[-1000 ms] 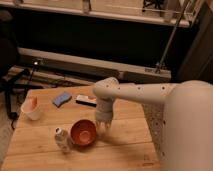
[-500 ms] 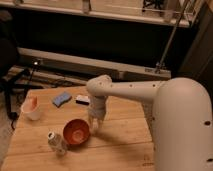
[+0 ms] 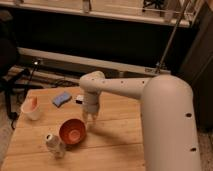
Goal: Push the ceramic bowl across the table
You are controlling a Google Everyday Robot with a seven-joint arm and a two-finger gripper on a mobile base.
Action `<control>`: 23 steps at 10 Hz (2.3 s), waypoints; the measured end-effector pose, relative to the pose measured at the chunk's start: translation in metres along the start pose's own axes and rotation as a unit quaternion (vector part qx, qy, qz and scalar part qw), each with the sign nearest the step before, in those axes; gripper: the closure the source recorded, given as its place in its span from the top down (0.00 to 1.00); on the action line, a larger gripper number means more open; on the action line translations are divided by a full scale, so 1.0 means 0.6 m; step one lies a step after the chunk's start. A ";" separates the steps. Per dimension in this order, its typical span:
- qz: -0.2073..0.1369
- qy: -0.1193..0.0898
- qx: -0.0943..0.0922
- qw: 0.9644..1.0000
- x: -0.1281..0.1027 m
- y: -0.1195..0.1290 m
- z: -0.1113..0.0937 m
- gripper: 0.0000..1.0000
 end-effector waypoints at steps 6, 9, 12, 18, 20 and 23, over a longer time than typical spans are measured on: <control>-0.007 0.002 0.000 1.000 -0.001 -0.026 -0.004 0.46; 0.023 0.002 -0.020 1.000 -0.022 0.036 0.000 0.46; 0.024 -0.023 -0.037 0.999 -0.088 0.077 0.020 0.46; -0.026 -0.013 -0.029 0.999 -0.069 0.001 0.032 0.46; -0.041 -0.003 -0.019 0.999 -0.040 -0.045 0.025 0.46; -0.055 0.001 -0.004 0.998 -0.009 -0.091 0.008 0.46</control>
